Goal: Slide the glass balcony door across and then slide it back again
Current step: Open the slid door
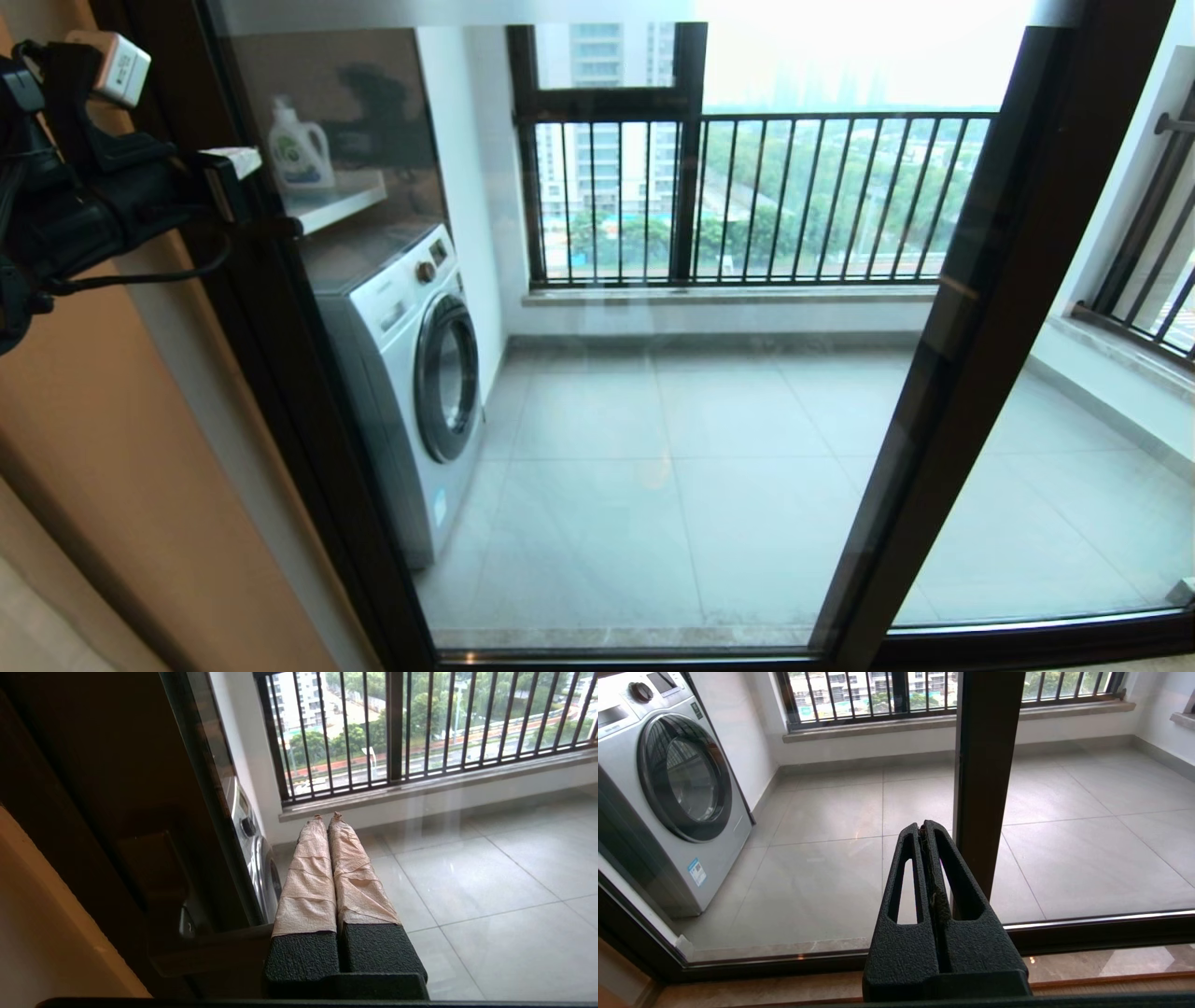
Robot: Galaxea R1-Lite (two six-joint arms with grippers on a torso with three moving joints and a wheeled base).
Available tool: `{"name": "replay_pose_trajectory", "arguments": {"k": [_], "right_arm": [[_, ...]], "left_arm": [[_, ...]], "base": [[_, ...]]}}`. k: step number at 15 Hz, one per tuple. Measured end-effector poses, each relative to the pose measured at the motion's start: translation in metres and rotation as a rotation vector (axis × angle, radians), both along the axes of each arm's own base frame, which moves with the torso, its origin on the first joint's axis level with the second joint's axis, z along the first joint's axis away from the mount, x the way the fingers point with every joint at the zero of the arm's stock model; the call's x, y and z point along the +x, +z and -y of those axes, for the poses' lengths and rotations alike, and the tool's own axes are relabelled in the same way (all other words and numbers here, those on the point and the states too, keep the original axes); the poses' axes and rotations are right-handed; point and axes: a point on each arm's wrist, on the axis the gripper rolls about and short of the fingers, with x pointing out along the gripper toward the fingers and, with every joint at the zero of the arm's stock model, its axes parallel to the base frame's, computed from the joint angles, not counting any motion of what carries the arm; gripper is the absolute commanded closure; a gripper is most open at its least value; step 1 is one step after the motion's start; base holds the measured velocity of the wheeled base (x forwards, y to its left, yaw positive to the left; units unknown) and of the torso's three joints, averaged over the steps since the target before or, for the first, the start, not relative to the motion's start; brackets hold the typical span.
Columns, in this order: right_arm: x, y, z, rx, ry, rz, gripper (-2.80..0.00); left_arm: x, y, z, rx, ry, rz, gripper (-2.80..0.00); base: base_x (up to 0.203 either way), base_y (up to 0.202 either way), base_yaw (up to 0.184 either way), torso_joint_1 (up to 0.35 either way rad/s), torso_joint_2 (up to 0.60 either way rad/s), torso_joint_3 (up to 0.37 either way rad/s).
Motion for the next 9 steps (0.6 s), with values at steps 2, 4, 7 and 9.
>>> {"name": "replay_pose_trajectory", "arguments": {"k": [2, 4, 7, 9], "right_arm": [[0.0, 0.0, 0.0, 0.0, 0.0, 0.0, 0.0], [0.0, 0.0, 0.0, 0.0, 0.0, 0.0, 0.0], [0.0, 0.0, 0.0, 0.0, 0.0, 0.0, 0.0], [0.0, 0.0, 0.0, 0.0, 0.0, 0.0, 0.0]], "left_arm": [[0.002, -0.007, -0.001, -0.003, 0.002, -0.021, 0.0], [0.003, -0.013, -0.002, -0.005, 0.0, -0.042, 0.0], [0.004, -0.026, -0.002, -0.008, 0.002, -0.084, 0.0], [0.003, -0.036, -0.002, -0.009, 0.002, -0.116, 0.0]], "base": [[0.0, 0.0, 0.0, 0.0, 0.0, 0.0], [0.0, 0.0, 0.0, 0.0, 0.0, 0.0], [0.0, 0.0, 0.0, 0.0, 0.0, 0.0], [0.0, 0.0, 0.0, 0.0, 0.0, 0.0]]}}
